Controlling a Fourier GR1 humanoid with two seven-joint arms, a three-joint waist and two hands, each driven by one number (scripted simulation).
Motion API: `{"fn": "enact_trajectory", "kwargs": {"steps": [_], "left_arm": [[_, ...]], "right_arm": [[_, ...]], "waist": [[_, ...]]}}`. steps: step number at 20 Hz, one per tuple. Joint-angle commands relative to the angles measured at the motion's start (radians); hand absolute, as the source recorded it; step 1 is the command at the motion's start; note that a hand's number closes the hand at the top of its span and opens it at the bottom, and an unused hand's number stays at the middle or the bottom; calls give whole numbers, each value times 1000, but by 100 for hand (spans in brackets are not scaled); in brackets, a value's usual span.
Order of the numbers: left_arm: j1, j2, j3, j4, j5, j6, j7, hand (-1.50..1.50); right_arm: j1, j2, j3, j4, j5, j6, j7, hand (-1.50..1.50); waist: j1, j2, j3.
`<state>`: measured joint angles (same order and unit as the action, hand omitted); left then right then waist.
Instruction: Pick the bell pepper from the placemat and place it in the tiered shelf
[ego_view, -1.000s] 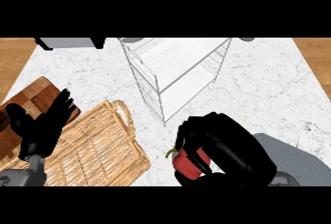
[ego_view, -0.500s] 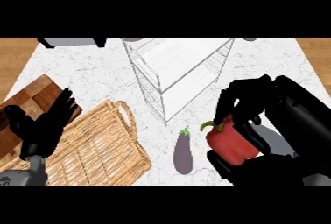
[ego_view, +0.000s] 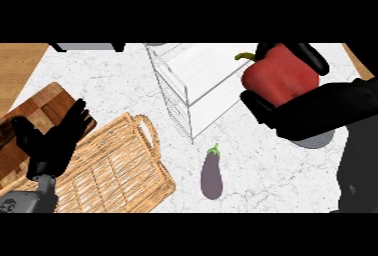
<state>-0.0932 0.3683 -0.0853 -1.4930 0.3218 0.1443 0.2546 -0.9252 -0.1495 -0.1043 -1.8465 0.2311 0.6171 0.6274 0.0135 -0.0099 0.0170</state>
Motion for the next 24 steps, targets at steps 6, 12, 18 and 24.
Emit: {"fn": "enact_trajectory", "kwargs": {"steps": [6,12,18,24], "left_arm": [[57,-41,-42,114,-21,-19,8,0],[16,-65,-42,128,-38,4,15,0],[32,-48,-21,111,-16,-24,33,0],[48,-78,-43,100,-42,-3,23,0]], "right_arm": [[-228,-80,-29,316,13,28,-83,150],[-240,-90,29,461,122,-26,-258,150],[-289,-101,33,621,171,-83,-380,150],[-317,-73,63,727,240,-171,-444,150]], "waist": [[20,23,-20],[18,29,-19],[27,30,-19],[18,23,-18]]}}
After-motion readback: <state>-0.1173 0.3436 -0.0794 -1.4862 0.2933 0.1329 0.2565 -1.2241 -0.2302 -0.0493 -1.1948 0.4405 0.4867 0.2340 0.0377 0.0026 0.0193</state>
